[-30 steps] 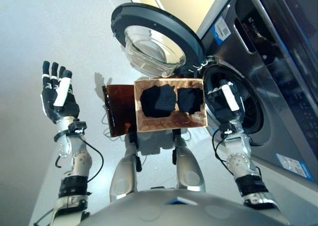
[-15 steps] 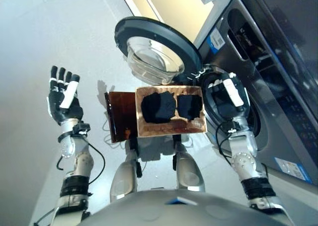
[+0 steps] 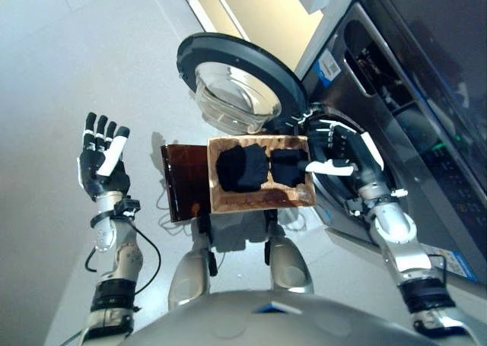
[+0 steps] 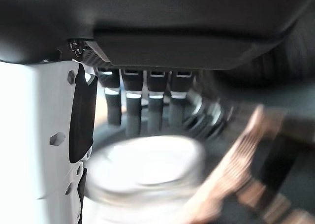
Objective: Pick up the clothes and place them into the washing machine
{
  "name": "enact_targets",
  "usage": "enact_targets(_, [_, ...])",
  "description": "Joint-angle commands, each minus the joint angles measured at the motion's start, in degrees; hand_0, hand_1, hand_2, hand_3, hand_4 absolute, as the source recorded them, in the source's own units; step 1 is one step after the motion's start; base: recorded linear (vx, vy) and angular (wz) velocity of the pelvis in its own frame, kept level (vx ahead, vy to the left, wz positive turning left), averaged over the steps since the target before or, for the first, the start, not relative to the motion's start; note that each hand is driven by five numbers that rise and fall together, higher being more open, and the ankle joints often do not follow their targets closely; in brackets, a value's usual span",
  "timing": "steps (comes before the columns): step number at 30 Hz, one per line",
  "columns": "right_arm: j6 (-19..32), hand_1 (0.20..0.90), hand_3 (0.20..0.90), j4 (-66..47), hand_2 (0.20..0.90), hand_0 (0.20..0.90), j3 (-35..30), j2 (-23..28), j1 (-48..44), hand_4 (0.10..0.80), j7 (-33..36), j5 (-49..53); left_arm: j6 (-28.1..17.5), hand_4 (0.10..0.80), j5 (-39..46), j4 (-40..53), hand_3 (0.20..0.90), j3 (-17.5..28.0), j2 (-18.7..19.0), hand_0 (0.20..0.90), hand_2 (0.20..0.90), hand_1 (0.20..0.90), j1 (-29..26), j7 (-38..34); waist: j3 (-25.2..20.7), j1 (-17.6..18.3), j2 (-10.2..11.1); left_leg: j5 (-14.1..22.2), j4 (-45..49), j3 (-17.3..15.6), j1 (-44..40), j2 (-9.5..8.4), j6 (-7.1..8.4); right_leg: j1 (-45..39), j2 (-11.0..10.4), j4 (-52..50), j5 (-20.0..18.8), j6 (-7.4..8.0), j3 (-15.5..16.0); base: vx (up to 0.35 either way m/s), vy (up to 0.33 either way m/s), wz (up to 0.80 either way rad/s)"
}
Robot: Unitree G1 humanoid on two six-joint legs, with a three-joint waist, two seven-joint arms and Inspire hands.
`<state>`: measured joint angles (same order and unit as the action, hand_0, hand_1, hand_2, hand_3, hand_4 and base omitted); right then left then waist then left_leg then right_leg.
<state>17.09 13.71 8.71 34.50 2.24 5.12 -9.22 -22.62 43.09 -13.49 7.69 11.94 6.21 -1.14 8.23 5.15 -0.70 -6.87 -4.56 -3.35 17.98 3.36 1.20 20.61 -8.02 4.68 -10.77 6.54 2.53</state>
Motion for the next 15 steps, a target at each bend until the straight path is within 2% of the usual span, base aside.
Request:
enact_targets(1, [1.5, 0.9, 0.9, 0.5, 0.9, 0.9, 3.0, 2.4, -6.7, 0.8, 6.4, -10.9, -4.4, 0.8, -2.8, 2.9, 0.9, 1.6, 4.1, 0.9, 0.9, 0.9, -4.3, 1.4, -2.6, -1.9, 1.0, 2.7, -0.4, 0.6, -1.0, 1.61, 4.68, 3.5, -1.7, -1.6, 1.0, 2.21, 1.7, -0.032, 0.0, 0.02])
enact_targets(2, [-0.3, 0.9, 0.9, 3.8, 0.9, 0.9, 6.5, 3.1, -9.8, 0.8, 7.8, -17.3, -4.4, 0.8, -3.2, 3.5, 0.9, 0.9, 4.1, 0.9, 0.9, 0.9, -4.4, 1.2, -2.3, -2.5, 0.8, 2.5, -0.4, 0.9, -0.4, 1.57, 4.64, 4.0, -1.7, -1.7, 1.0, 2.12, 1.8, -0.032, 0.0, 0.02])
enact_targets(6, [-2.8, 0.9, 0.9, 10.7, 0.9, 0.9, 12.8, 2.0, -15.2, 0.8, 10.0, -25.4, -4.3, 0.8, -3.9, 4.7, 0.9, 0.4, 4.0, 0.9, 0.9, 0.9, -4.9, 0.5, -2.0, -2.9, 0.6, 2.2, -0.4, 1.2, 1.1, 1.53, 4.58, 5.5, -1.8, -1.9, 0.9, 1.94, 1.9, -0.048, -0.007, 0.06])
enact_targets(15, [-7.5, 0.9, 0.9, 25.5, 0.9, 0.9, 21.6, -4.8, -23.2, 0.8, 13.0, -28.9, -4.5, 0.8, -3.1, 6.3, 0.9, -2.8, 4.0, 0.9, 0.9, 0.9, -6.8, -1.1, 0.5, -4.0, -0.2, 1.0, -0.4, 1.6, 4.4, 1.13, 4.75, 8.6, -2.0, -2.1, 0.2, 1.75, 2.1, -0.056, 0.0, 0.05])
